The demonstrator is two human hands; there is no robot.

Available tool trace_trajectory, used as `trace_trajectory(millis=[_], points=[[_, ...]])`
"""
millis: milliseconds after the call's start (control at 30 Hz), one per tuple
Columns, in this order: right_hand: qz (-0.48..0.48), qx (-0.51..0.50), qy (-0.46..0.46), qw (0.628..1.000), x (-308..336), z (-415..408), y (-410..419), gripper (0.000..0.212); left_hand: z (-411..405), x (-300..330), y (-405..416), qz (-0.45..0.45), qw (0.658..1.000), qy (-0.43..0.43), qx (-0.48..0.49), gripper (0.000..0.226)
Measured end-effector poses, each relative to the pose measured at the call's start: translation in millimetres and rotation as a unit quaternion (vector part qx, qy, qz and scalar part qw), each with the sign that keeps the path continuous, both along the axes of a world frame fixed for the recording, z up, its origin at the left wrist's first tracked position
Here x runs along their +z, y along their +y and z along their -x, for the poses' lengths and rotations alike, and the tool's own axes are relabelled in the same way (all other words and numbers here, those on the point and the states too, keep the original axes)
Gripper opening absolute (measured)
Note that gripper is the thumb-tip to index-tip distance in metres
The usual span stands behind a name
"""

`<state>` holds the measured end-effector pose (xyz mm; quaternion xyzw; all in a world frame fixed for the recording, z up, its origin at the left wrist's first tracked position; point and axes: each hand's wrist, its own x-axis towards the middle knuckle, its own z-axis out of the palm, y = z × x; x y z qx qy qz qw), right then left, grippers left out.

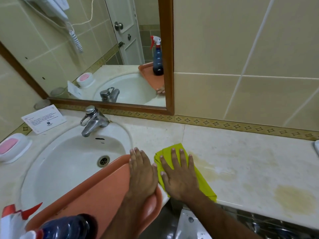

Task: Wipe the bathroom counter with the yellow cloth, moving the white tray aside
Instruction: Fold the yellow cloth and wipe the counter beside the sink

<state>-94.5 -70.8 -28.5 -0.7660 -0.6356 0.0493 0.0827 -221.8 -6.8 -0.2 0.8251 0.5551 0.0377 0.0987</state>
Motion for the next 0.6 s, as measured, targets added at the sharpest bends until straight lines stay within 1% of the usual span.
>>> trace_trajectory(millis=[133,300,400,500,600], points=[[-0.005,-0.014,-0.003,1.0,-7,-7,19,0.06,-2,-4,1,-0.008,1.0,-0.006,0.0,0.07],[0.005,-0.048,-0.004,0.999,3,-16,50,0.065,-1,1,-1,-0.01,1.0,0.005,-0.002,0.07],[0.002,-0.061,0.012,0.998,-2,-16,22,0.066,-2,3,-1,-0.007,1.0,0.003,-0.007,0.07],[-0.04,-0.069,0.017,0.997,-9,-14,-18,0.064,-3,4,1,0.0,1.0,0.006,-0.01,0.07],[-0.04,-0.077,0.011,0.996,-10,-16,-18,0.066,-1,2,2,-0.006,1.0,0.007,-0.018,0.07]])
